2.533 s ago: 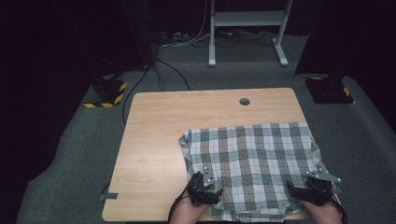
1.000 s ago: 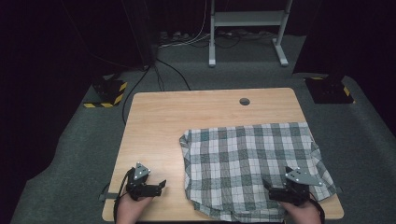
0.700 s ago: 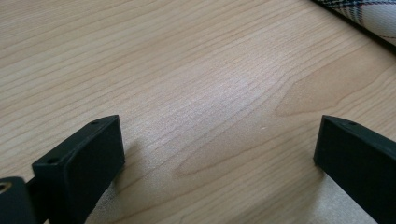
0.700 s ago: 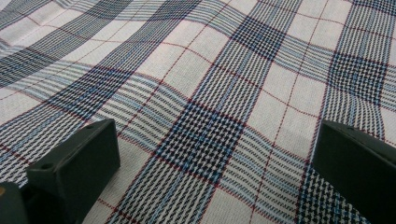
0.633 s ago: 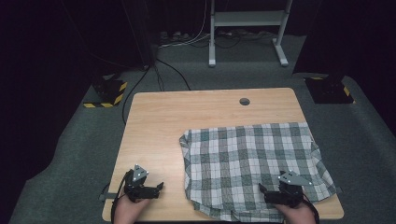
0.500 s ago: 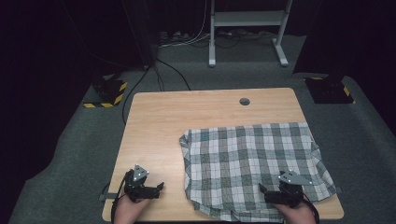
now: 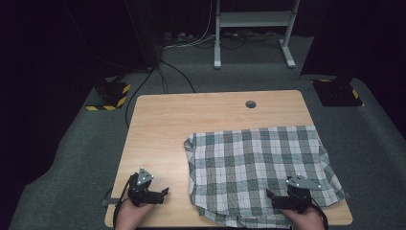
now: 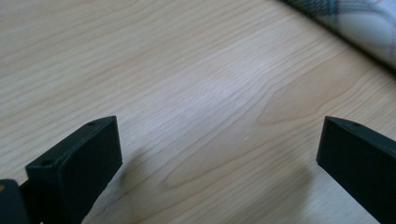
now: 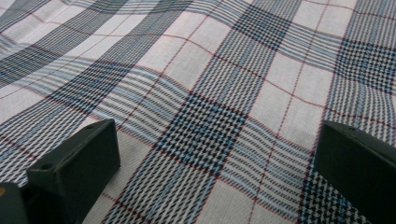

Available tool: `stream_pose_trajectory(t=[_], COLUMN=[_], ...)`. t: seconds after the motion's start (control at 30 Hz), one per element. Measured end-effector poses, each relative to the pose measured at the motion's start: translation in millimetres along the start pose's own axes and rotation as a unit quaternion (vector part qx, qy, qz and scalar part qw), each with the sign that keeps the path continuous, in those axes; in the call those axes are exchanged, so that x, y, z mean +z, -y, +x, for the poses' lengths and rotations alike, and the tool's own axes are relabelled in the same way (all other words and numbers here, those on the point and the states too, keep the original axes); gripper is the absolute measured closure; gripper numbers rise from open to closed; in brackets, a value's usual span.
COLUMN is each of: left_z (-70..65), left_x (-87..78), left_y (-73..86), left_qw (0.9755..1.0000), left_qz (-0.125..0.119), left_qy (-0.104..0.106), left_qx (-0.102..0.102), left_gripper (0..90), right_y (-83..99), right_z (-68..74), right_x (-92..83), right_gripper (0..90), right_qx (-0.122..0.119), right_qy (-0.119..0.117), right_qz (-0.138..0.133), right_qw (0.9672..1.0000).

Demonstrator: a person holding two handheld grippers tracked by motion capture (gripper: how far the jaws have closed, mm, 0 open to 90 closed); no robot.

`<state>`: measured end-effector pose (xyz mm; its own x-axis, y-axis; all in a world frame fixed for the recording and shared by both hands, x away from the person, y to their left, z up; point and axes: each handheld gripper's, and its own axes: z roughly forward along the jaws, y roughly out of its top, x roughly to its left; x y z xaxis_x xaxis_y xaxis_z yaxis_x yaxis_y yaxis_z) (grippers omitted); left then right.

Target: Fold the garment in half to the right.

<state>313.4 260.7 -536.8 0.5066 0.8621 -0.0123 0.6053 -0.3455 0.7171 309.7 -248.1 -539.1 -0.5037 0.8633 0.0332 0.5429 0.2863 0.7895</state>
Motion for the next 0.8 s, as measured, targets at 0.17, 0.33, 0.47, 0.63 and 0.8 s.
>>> stream_pose_trajectory(t=[0.17, 0.33, 0.47, 0.63, 0.8], left_z=[-9.3, -14.5, -20.4, -18.8, -14.3], left_x=[1.7, 2.2, 1.2, 6.6, 19.2], left_y=[-15.6, -34.1, -53.2, -75.3, -90.6], left_qw=[0.9998, 0.9993, 0.9987, 0.9987, 0.9992], left_qz=[-0.007, -0.018, -0.025, -0.020, -0.005], left_qy=[0.013, 0.033, 0.044, 0.044, 0.037], left_qx=[0.012, -0.007, 0.002, -0.017, -0.016], left_gripper=[0.2, 0.2, 0.2, 0.3, 0.4], right_y=[0.2, 0.3, 0.6, 0.4, 0.5], right_z=[1.5, 2.1, 3.6, 1.6, 2.3], right_x=[-0.1, -0.5, -1.2, -1.1, -1.2], right_gripper=[0.0, 0.0, 0.0, 0.0, 0.0], right_qx=[-0.008, -0.009, -0.021, -0.014, -0.016], right_qy=[-0.003, 0.002, 0.006, 0.004, 0.004], right_qz=[0.000, -0.002, -0.009, -0.007, -0.008], right_qw=[1.0000, 1.0000, 0.9997, 0.9999, 0.9998])
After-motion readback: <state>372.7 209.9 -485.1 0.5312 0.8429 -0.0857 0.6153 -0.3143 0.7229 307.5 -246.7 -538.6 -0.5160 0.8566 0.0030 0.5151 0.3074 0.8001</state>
